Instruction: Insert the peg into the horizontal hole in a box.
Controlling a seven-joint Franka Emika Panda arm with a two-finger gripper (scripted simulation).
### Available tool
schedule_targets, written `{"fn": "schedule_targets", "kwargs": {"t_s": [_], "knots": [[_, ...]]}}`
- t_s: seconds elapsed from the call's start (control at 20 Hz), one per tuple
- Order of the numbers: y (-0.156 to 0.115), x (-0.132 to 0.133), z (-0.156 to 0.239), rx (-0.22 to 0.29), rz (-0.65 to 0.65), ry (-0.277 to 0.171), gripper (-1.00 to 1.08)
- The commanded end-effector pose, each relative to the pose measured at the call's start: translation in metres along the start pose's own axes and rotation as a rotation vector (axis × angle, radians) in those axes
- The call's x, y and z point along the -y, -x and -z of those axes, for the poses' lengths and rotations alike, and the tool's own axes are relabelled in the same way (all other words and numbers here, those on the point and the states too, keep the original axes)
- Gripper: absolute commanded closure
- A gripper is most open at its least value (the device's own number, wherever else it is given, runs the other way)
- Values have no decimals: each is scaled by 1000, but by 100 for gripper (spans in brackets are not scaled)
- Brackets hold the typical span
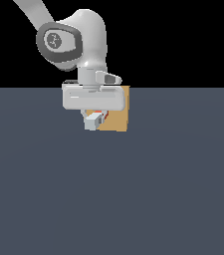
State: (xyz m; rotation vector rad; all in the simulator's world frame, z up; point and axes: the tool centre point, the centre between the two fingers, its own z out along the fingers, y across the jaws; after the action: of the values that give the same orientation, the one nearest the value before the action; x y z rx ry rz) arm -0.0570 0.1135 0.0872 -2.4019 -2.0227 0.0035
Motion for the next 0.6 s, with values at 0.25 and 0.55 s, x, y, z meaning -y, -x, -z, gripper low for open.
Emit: {"fn": "schedule_targets", "kwargs": {"t_s": [0.25, 0.55], "knots": [[-52, 1, 2, -2, 1, 3, 108], [-90, 0, 2, -2, 2, 4, 108]]}}
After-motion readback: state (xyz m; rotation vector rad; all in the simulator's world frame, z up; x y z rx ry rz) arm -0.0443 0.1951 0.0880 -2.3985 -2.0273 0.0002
